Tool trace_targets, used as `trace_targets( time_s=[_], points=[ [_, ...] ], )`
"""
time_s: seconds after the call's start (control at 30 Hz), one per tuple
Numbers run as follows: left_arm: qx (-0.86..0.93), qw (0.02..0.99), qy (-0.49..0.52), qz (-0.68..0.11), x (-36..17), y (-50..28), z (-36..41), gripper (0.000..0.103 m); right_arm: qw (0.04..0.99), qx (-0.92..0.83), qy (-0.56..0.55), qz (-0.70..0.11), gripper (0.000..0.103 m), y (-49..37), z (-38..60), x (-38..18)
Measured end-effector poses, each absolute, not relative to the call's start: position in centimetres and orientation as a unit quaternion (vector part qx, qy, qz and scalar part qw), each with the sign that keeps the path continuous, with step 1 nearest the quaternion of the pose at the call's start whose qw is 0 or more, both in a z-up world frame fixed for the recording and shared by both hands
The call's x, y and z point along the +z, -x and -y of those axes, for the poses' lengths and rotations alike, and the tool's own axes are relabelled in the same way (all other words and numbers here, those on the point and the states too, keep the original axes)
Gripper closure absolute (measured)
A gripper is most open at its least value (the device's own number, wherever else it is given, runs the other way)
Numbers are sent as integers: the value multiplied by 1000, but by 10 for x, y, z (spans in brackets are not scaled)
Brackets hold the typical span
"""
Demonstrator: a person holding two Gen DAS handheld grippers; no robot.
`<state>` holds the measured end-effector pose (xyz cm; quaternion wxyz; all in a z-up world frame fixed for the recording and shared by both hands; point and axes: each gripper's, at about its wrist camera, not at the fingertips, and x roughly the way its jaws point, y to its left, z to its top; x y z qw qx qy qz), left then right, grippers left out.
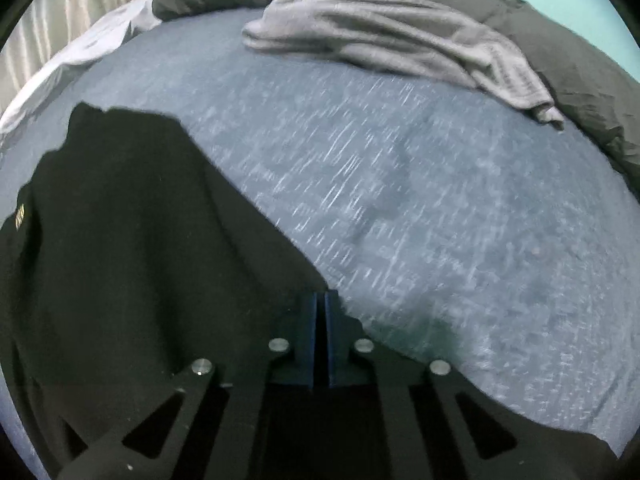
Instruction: Fold clothes
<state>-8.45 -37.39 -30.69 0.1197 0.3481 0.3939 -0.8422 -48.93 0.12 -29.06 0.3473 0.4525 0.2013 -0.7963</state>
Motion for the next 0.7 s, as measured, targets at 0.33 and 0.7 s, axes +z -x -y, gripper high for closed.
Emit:
trace_targets(
  time_s=[0.33,0.7],
  points=[
    [-844,123,-351,-387,-307,85,372,92,274,-814,-473,-199,100,522,11,-293],
    [-843,123,-351,-389,-308,84,374,92,254,-826,-482,-146,72,525,-77,-264]
  ],
)
